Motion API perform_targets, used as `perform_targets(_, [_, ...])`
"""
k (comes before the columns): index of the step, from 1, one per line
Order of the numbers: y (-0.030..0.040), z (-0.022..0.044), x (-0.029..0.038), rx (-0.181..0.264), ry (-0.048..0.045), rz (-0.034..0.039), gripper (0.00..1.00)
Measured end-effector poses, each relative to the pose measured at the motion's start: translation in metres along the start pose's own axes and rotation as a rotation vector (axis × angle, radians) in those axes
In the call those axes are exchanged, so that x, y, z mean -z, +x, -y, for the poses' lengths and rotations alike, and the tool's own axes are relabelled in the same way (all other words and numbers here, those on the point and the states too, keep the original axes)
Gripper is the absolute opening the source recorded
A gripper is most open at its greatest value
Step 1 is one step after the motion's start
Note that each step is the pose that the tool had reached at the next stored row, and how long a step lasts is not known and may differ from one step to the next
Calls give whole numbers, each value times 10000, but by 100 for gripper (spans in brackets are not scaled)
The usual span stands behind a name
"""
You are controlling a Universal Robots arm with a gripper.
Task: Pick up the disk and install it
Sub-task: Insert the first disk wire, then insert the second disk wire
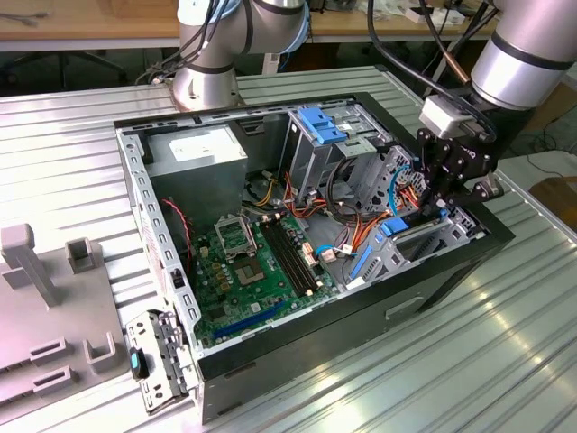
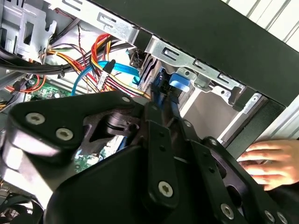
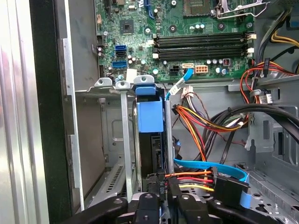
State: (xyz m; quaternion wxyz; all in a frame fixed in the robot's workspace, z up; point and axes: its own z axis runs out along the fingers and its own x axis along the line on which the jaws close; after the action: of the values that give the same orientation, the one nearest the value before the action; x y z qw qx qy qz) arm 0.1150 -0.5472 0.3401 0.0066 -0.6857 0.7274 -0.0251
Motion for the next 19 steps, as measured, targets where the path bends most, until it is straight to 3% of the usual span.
perform_targets(1, [0,0,9,0,0,-11,23])
perform_targets(2, [0,1,18,0,0,-9,30])
perform_targets(5, [2,3,71,1,1,-24,30])
perform_targets(7, [2,3,73,2,1,-34,29])
perform_targets(10, [2,3,73,2,2,-39,11])
perform_targets(16, [2,3,73,3,3,-59,11])
perform_targets(17, [1,4,88,4,3,-66,11])
perform_targets(19, [7,12,269,4,3,-61,11])
